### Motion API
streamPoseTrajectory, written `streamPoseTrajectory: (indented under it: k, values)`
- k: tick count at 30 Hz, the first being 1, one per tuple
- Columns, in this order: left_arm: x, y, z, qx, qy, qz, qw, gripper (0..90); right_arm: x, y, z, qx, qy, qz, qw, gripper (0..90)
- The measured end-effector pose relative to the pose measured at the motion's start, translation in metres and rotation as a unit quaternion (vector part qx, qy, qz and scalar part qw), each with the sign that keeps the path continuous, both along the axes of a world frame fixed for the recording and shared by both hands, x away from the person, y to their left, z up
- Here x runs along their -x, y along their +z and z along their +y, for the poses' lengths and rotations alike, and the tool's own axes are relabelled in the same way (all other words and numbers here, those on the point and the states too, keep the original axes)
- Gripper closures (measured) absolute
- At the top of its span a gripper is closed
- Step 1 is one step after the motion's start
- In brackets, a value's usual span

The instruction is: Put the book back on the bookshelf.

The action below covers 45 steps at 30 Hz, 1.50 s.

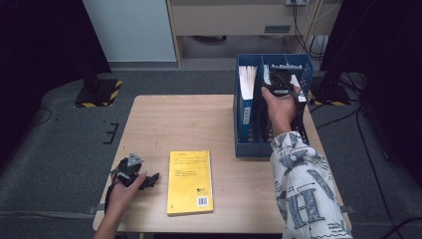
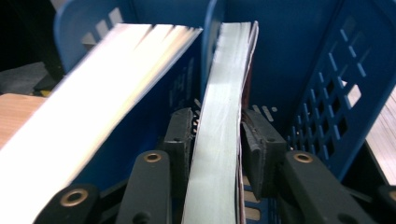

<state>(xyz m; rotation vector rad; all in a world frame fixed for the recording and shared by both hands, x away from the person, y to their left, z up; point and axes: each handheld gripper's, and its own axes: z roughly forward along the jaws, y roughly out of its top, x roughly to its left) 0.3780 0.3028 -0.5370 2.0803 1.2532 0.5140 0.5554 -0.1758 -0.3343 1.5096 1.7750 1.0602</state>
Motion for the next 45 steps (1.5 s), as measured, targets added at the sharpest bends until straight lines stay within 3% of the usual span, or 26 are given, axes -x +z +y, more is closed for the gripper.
streamPoseTrajectory:
  k: [9,16,21,22,26,31,45]
  values:
    - [0.0,0.0,0.0,0.0,0.0,0.0,1.0,0.0,0.009,0.006,-0.007,-0.013,0.014,-0.001,0.9998,59.7]
    - [0.0,0.0,0.0,-0.001,0.0,0.0,1.0,0.0,0.027,0.014,-0.011,-0.01,0.027,-0.013,0.9995,42.3]
    - [0.001,0.0,0.0,0.0,0.001,0.001,1.0,0.0,0.04,0.012,-0.015,-0.01,0.031,-0.014,0.9994,35.1]
    - [0.001,0.0,0.0,-0.002,-0.001,0.002,1.0,0.0,0.048,0.01,-0.017,-0.009,0.035,-0.024,0.9991,30.5]
    - [0.001,0.0,0.0,-0.002,-0.001,0.002,1.0,0.0,0.062,0.004,-0.02,-0.004,0.045,-0.03,0.9986,26.1]
    - [0.001,0.0,0.0,-0.002,-0.001,0.002,1.0,0.0,0.077,-0.008,-0.024,-0.011,0.059,-0.017,0.998,19.1]
    - [0.001,0.0,0.0,-0.002,0.0,0.002,1.0,0.0,0.116,-0.045,-0.024,-0.03,0.099,-0.002,0.9946,15.2]
